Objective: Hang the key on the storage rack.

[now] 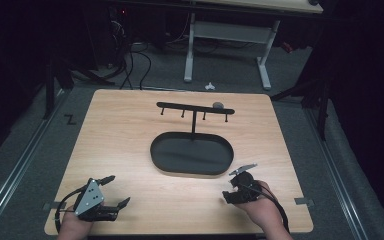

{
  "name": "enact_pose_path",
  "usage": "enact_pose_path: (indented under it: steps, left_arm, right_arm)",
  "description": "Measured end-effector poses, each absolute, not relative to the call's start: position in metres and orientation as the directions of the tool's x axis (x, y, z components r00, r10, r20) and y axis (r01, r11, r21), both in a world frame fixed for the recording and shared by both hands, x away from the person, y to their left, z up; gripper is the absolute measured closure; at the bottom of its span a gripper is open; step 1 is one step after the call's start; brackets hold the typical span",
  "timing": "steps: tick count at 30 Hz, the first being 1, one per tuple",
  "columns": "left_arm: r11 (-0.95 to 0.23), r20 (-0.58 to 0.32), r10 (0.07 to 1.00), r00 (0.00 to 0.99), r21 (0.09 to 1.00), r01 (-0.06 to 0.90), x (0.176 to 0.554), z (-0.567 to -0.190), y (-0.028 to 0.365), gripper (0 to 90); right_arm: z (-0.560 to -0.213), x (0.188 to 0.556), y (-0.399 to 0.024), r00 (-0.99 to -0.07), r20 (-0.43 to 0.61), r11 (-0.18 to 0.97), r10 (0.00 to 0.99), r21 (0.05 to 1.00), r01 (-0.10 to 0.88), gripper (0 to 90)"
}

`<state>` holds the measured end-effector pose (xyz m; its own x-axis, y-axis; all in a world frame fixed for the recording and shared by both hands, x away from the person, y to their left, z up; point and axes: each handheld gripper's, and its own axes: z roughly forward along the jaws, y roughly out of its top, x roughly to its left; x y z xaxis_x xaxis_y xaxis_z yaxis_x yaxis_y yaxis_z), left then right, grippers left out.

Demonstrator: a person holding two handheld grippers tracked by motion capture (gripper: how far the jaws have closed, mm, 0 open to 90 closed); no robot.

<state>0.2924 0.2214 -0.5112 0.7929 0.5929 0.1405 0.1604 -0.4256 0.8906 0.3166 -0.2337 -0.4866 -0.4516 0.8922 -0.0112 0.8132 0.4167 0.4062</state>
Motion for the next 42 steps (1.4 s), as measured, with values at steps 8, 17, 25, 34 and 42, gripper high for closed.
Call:
enact_pose_path:
  steps: [8,17,25,34,42]
  left_arm:
    - [-0.447,0.147,0.591,0.793,0.878,0.17,0.294,-0.514,0.219,15.3]
    - [-0.492,0.171,0.569,0.804,0.854,0.166,0.293,-0.517,0.214,15.3]
    - [-0.5,0.166,0.562,0.811,0.849,0.173,0.293,-0.518,0.213,15.3]
    - [-0.511,0.159,0.548,0.821,0.841,0.178,0.294,-0.52,0.211,15.3]
    - [-0.519,0.16,0.541,0.826,0.836,0.178,0.294,-0.52,0.211,15.3]
  right_arm:
    - [-0.481,0.324,-0.246,-0.419,-0.016,0.401,0.908,0.321,0.858,37.9]
    - [-0.473,0.324,-0.255,-0.433,-0.039,0.428,0.901,0.258,0.866,35.3]
    - [-0.468,0.322,-0.28,-0.383,-0.027,0.378,0.923,0.245,0.893,33.1]
    - [-0.469,0.323,-0.306,-0.322,-0.041,0.323,0.946,0.239,0.916,35.0]
    - [-0.479,0.326,-0.318,-0.297,-0.042,0.299,0.954,0.215,0.93,42.6]
